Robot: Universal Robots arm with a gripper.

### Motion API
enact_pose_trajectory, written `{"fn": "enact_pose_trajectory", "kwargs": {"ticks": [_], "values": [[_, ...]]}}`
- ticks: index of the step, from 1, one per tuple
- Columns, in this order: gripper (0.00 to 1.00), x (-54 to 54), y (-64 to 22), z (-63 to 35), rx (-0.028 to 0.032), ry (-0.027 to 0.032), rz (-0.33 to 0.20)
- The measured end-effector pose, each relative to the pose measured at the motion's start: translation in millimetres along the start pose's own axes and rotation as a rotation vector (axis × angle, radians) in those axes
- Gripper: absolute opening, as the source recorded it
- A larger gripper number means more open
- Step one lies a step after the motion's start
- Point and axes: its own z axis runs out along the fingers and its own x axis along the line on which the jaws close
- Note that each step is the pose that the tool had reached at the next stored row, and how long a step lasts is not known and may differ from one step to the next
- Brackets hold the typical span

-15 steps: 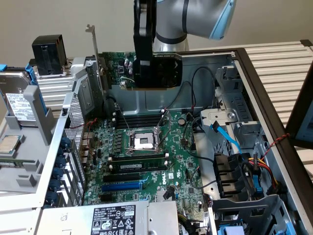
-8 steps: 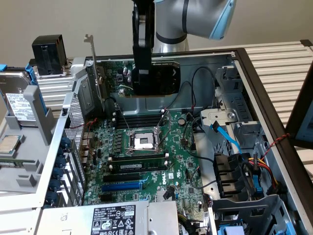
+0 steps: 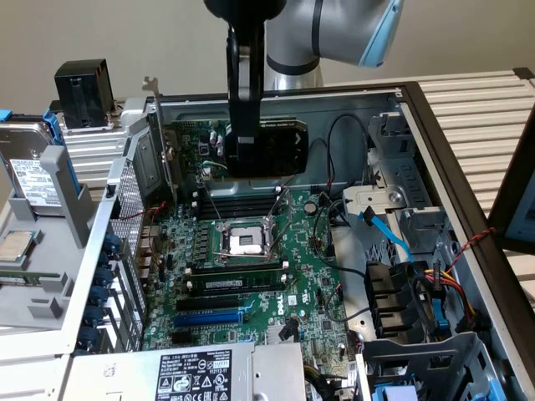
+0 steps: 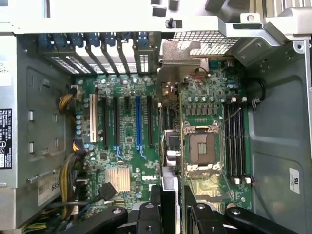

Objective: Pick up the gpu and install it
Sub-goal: 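Insert the gpu into the slot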

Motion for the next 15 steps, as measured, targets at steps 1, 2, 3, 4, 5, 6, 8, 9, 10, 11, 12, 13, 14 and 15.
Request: {"fn": "enact_pose_trajectory", "kwargs": {"ticks": [1, 2, 3, 4, 5, 6, 8, 9, 10, 11, 12, 13, 14, 15], "values": [[0.28, 0.5, 0.5, 0.3, -0.0002, 0.0006, -0.001], [0.28, 1.0, 1.1, 0.6, -0.0004, 0.0014, -0.002], [0.28, 1.4, 2.0, 0.8, -0.0003, 0.0025, -0.003], [0.28, 1.8, 3.3, 1.2, -0.0004, 0.0036, -0.004], [0.28, 2.1, 5.9, 1.9, -0.0002, 0.0052, -0.004], [0.28, 2.4, 8.8, 2.4, 0.0008, 0.0079, -0.004], [0.28, 2.8, 14.2, 4.2, 0.0055, 0.0105, -0.004], [0.28, 3.0, 15.4, 6.0, 0.0058, 0.0103, -0.005], [0.28, 3.2, 16.1, 7.8, 0.0057, 0.0106, -0.006], [0.28, 3.3, 17.0, 9.7, 0.0059, 0.0107, -0.007], [0.28, 3.5, 18.3, 11.1, 0.007, 0.0105, -0.007], [0.28, 3.7, 19.9, 12.1, 0.0077, 0.0109, -0.007], [0.28, 3.9, 21.5, 13.0, 0.0082, 0.0119, -0.007], [0.28, 4.5, 24.5, 14.2, 0.0104, 0.0151, -0.007]]}}
